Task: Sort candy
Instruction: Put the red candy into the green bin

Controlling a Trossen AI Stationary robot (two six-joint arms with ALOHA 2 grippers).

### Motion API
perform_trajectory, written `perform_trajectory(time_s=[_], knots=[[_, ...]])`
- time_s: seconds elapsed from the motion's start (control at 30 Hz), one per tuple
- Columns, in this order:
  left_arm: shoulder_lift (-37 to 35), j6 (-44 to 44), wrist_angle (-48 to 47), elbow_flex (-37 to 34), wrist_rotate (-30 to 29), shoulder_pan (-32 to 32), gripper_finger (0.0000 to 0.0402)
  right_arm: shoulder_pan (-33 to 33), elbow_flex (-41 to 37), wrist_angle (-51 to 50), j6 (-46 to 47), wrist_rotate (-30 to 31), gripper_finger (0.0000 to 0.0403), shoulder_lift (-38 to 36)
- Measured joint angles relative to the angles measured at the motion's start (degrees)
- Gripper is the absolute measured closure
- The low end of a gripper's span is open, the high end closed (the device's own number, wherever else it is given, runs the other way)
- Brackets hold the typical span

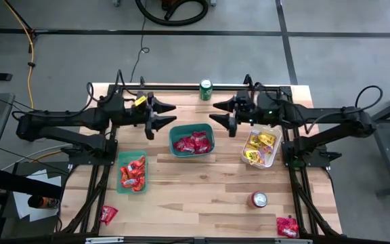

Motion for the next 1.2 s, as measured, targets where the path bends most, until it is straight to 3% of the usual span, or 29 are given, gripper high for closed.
perform_trajectory(time_s=[0.1,0.23,0.43,0.6,0.83,1.2], knots=[[0.22,0.15,0.09,0.00,-0.01,0.20,0.0183,-1.42,0.00,-2.32,6.51,6.91,0.0133,2.16],[0.22,0.70,-0.33,0.00,-0.04,0.49,0.0183,-8.75,1.59,-12.07,13.21,5.15,0.0133,6.10],[0.22,1.97,-0.47,0.00,-1.07,1.65,0.0183,-21.88,12.08,-34.86,6.35,4.85,0.0133,18.11],[0.22,1.94,-1.35,0.00,-5.51,2.81,0.0183,-30.90,15.15,-44.29,-0.87,5.13,0.0133,28.65],[0.22,0.11,-3.60,0.00,-6.54,4.16,0.0183,-38.96,10.95,-44.84,2.35,5.16,0.0133,37.13],[0.22,0.00,-8.00,0.00,-6.62,4.98,0.0183,-41.75,1.86,-33.57,10.61,5.72,0.0138,38.69]])
